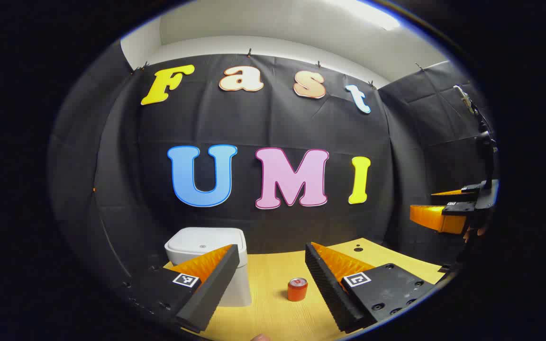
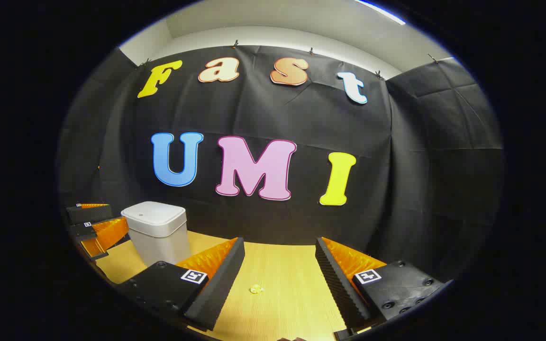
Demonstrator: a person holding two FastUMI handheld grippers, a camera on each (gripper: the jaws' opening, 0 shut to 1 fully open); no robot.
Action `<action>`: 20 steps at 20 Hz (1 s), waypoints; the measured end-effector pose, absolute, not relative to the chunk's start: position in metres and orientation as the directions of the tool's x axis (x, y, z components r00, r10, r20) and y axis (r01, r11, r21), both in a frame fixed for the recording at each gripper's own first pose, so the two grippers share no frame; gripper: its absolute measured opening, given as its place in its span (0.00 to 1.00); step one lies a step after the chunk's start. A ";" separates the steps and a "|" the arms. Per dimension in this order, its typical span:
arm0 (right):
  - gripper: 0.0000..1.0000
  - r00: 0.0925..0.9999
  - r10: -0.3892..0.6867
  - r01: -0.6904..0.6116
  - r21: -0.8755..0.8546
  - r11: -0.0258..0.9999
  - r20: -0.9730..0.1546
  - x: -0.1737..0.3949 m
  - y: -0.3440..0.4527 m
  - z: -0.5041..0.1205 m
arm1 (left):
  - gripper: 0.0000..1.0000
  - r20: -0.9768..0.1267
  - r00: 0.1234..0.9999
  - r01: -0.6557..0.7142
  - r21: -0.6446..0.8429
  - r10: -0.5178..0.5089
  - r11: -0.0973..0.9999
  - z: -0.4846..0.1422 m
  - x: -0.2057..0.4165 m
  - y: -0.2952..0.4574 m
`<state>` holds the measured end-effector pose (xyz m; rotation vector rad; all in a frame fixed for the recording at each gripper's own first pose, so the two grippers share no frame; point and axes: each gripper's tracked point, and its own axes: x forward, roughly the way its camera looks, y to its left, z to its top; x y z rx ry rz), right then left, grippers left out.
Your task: Press the lid of the desktop garbage bin to open it, pick up the crumpled paper on the desktop and throw it into the bin, then pick up the pop can on the desktop and drop it into the bin, and finally close the garbage bin lid.
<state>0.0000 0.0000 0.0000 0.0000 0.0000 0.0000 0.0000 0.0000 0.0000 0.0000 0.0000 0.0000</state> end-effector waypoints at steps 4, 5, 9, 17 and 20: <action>0.96 1.000 0.006 -0.006 0.014 1.000 0.007 0.004 0.009 -0.001 | 0.95 0.008 1.000 -0.022 0.036 0.022 0.999 0.005 0.000 0.014; 0.96 1.000 0.011 -0.011 0.013 1.000 0.002 0.005 0.013 -0.003 | 0.95 0.012 1.000 -0.026 0.041 0.026 0.999 0.005 0.000 0.017; 0.96 1.000 0.027 -0.026 -0.001 1.000 0.007 0.008 0.018 -0.001 | 0.95 0.005 0.999 -0.032 0.035 0.032 0.999 0.004 0.001 0.020; 0.97 0.999 0.040 -0.040 0.035 0.999 0.019 0.012 0.020 0.004 | 0.95 0.021 1.000 -0.023 0.061 0.021 0.998 0.011 0.005 0.021; 0.96 0.999 0.040 -0.040 0.021 0.999 0.017 0.010 0.019 0.003 | 0.95 0.023 1.000 -0.018 0.067 0.016 0.998 0.015 0.008 0.022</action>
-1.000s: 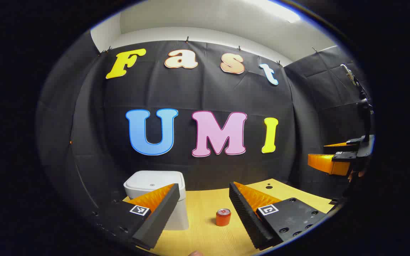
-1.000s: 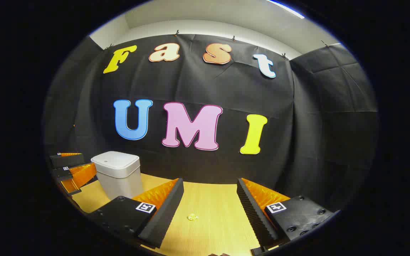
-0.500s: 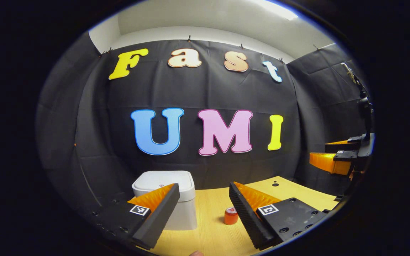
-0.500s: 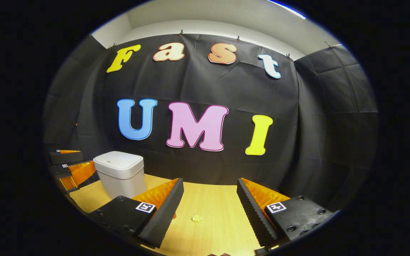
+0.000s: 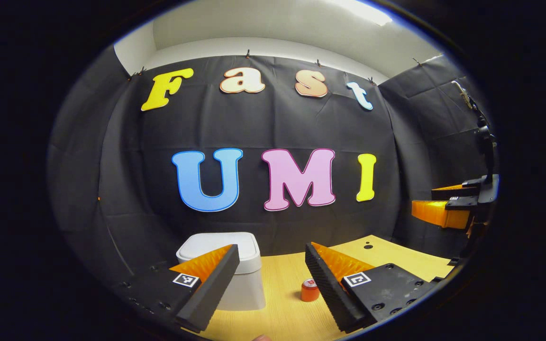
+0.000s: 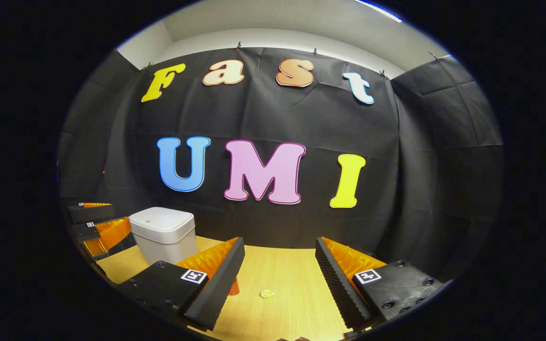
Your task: Press the lid of the desktop garbage bin to open it, pick up the crumpled paper on the desktop and throw it into the bin, then pick up the pop can on the desktop and drop it into the bin, and finally close the garbage bin lid.
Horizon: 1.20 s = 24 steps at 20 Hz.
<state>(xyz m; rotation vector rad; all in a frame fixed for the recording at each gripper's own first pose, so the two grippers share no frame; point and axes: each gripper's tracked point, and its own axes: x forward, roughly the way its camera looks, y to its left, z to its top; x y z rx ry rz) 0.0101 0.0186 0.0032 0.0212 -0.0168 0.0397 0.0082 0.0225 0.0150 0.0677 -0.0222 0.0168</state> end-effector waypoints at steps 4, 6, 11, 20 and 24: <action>0.96 0.999 0.033 -0.033 0.024 0.999 0.018 0.007 0.015 0.002 | 0.93 -0.001 1.000 0.007 0.114 -0.007 0.993 0.012 0.018 0.028; 0.97 1.000 0.027 -0.027 0.022 0.999 0.016 0.005 0.012 0.002 | 0.87 0.008 1.000 0.009 0.119 -0.010 0.993 0.018 0.020 0.032; 0.96 0.999 0.027 -0.028 0.024 0.999 0.019 0.003 0.013 0.002 | 0.63 -0.004 0.999 0.033 0.128 -0.033 0.991 0.023 0.025 0.042; 0.96 0.998 0.053 -0.053 -0.002 0.999 0.026 -0.001 0.017 0.004 | 0.06 0.007 0.999 0.035 0.109 -0.036 0.993 0.044 0.049 0.078; 0.96 0.995 0.089 -0.088 -0.031 0.996 0.039 0.008 0.009 0.007 | 0.06 -0.020 1.000 -0.005 0.109 0.007 0.994 0.050 0.084 0.104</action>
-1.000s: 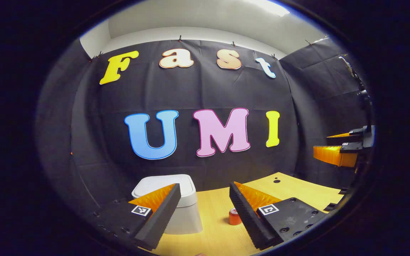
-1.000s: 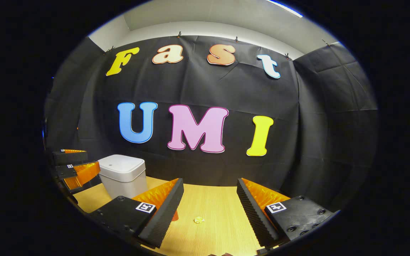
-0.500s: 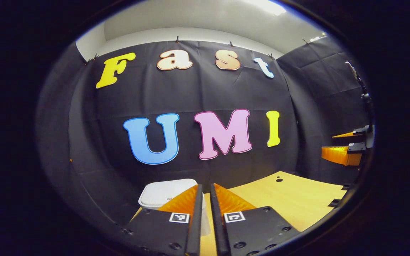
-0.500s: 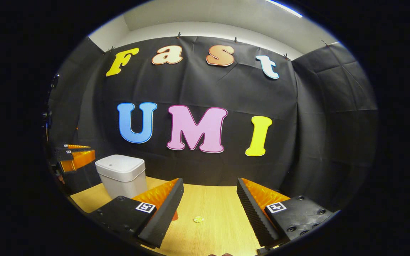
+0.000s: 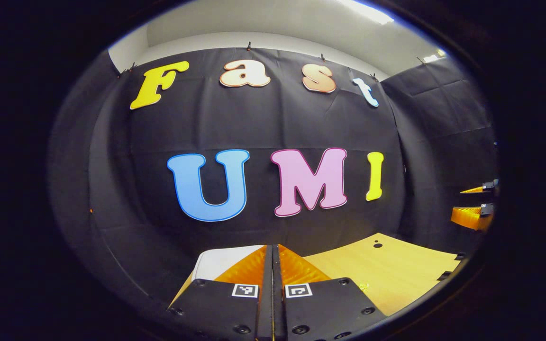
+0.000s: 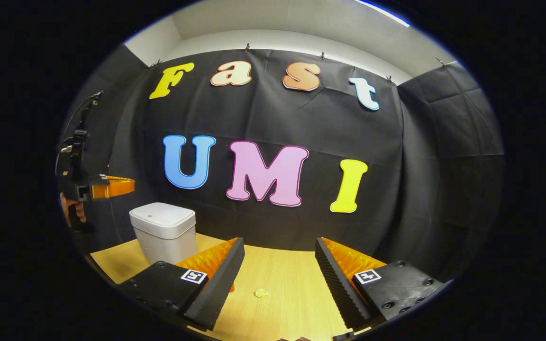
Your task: Press the lid of the desktop garbage bin to open it, pick up the crumpled paper on the desktop and throw it into the bin, then pick up the pop can on the desktop and drop it into the bin, and finally close the garbage bin lid.
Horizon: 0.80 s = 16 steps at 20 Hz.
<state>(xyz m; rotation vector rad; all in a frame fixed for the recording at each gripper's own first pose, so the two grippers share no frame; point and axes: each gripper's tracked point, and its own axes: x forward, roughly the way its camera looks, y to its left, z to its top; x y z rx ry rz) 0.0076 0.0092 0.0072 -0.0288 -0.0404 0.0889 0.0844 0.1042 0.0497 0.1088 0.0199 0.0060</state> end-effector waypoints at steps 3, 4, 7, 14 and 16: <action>0.96 0.993 0.113 -0.112 -0.024 0.993 0.031 0.024 0.002 0.003 | 0.06 -0.042 0.997 -0.061 0.149 0.068 0.987 0.049 0.119 0.130; 0.96 0.993 0.117 -0.117 -0.014 0.993 0.026 0.030 -0.001 0.001 | 0.06 -0.073 0.996 -0.046 0.134 0.056 0.990 0.042 0.129 0.133; 0.96 0.990 0.143 -0.144 0.025 0.989 0.020 0.051 -0.003 -0.002 | 0.06 -0.228 0.973 -0.036 0.033 0.043 0.999 0.004 0.154 0.142; 0.97 0.975 0.219 -0.217 0.060 0.974 -0.027 0.097 0.002 -0.029 | 0.06 -0.399 0.912 -0.095 0.031 0.100 0.995 -0.054 0.188 0.165; 0.97 0.972 0.233 -0.229 0.081 0.970 -0.041 0.108 0.005 -0.035 | 0.06 -0.434 0.894 -0.114 0.023 0.112 0.993 -0.069 0.191 0.171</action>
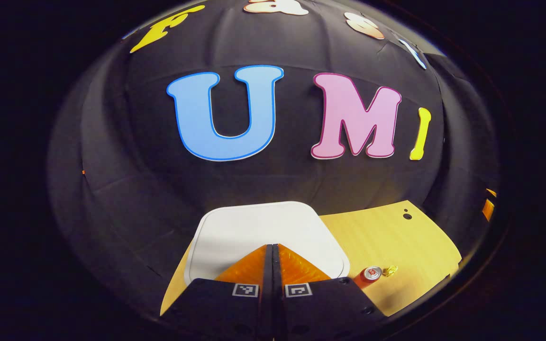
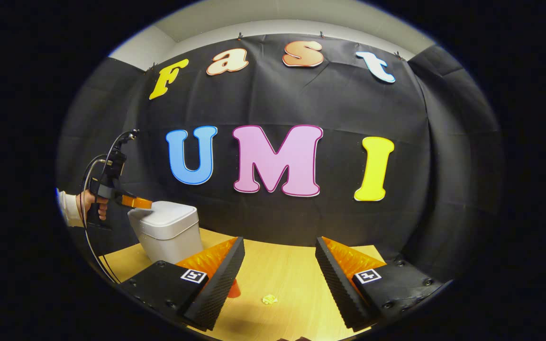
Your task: Press the lid of the desktop garbage bin to open it, pick up the crumpled paper on the desktop and throw it into the bin, then pick up the pop can on the desktop and drop it into the bin, and finally close the garbage bin lid.
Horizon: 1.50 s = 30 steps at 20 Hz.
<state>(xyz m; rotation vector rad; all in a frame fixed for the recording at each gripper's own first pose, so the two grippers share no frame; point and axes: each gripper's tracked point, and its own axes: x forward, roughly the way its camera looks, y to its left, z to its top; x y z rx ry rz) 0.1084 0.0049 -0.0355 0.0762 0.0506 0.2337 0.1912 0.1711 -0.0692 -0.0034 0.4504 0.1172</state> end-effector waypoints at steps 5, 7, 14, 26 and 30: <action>0.96 0.963 0.261 -0.255 0.089 0.963 -0.061 0.131 0.010 -0.048 | 0.06 -0.467 0.871 -0.155 0.033 0.152 0.987 -0.083 0.187 0.180; 0.97 0.961 0.267 -0.259 0.100 0.961 -0.069 0.138 0.011 -0.053 | 0.07 -0.472 0.861 -0.200 0.030 0.190 0.979 -0.088 0.185 0.181; 0.96 0.946 0.307 -0.292 0.140 0.946 -0.100 0.151 0.016 -0.070 | 0.07 -0.416 0.876 -0.208 0.135 0.245 0.969 -0.076 0.181 0.180; 0.96 0.956 0.268 -0.262 0.069 0.963 -0.117 0.139 0.033 -0.072 | 0.58 -0.218 0.948 -0.202 0.154 0.233 0.967 0.001 0.175 0.190; 0.96 0.958 0.262 -0.260 0.028 0.965 -0.116 0.138 0.047 -0.069 | 0.97 -0.033 0.967 -0.241 0.193 0.251 0.951 0.053 0.166 0.198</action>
